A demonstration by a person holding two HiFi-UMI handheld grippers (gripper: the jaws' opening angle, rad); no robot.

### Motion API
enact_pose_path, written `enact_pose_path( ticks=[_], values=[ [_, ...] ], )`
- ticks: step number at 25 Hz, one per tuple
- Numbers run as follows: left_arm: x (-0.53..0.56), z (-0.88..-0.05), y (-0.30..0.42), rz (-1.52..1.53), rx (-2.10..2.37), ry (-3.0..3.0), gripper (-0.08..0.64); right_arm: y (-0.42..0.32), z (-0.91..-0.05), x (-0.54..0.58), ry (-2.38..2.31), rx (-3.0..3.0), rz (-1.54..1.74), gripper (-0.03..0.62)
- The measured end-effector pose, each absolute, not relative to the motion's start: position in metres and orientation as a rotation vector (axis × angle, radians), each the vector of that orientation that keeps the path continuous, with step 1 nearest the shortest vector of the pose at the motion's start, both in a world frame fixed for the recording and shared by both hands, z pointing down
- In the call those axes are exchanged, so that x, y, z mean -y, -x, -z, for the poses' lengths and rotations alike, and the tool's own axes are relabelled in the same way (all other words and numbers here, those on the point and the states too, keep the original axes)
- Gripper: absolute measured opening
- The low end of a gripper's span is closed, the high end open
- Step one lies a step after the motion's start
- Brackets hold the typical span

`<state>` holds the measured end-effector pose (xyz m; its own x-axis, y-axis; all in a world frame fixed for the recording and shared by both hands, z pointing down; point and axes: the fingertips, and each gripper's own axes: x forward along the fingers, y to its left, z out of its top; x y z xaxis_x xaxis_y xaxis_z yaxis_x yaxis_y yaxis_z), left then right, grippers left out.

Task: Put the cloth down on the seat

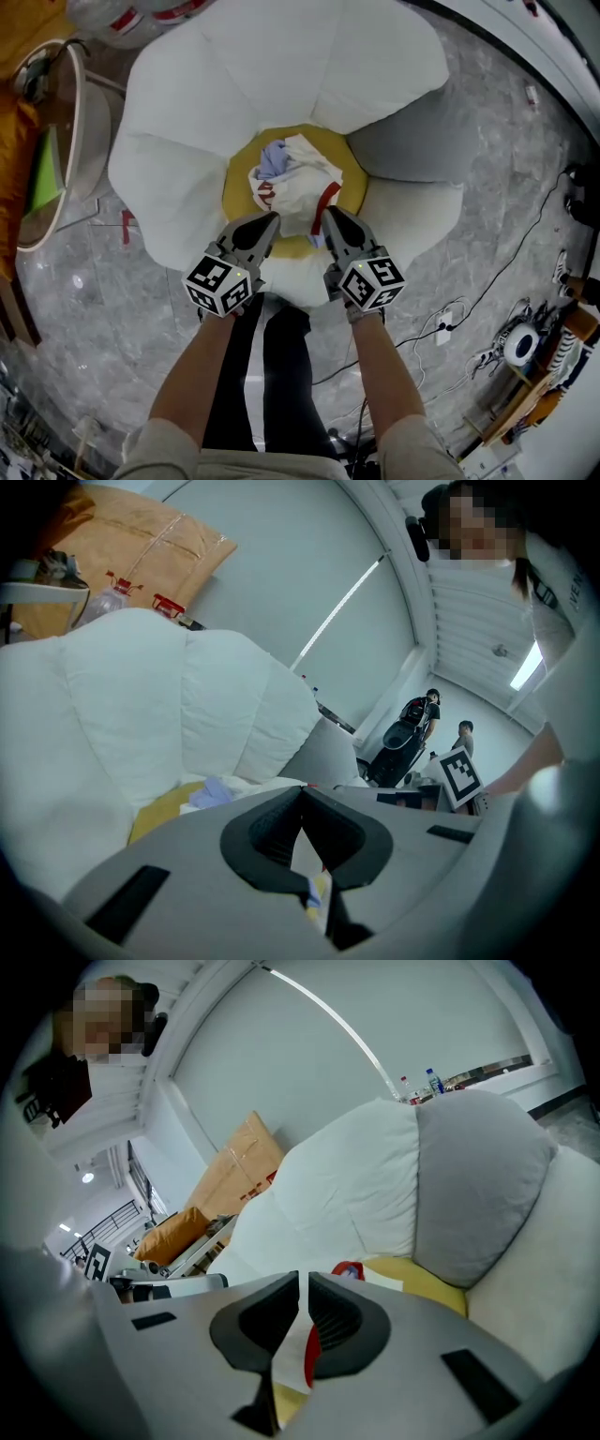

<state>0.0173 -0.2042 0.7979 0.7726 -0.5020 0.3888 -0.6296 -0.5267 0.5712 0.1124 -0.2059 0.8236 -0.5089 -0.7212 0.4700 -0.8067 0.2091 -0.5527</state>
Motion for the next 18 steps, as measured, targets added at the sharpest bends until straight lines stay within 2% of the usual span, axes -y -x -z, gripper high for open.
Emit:
enact_pose_path(
  ticks=[18],
  values=[
    [0.193, -0.73, -0.027, -0.235, 0.846, -2.278, 0.014, -0.1, -0.743, 0.202, -1.357, 2.485, -1.169, 0.02]
  ],
)
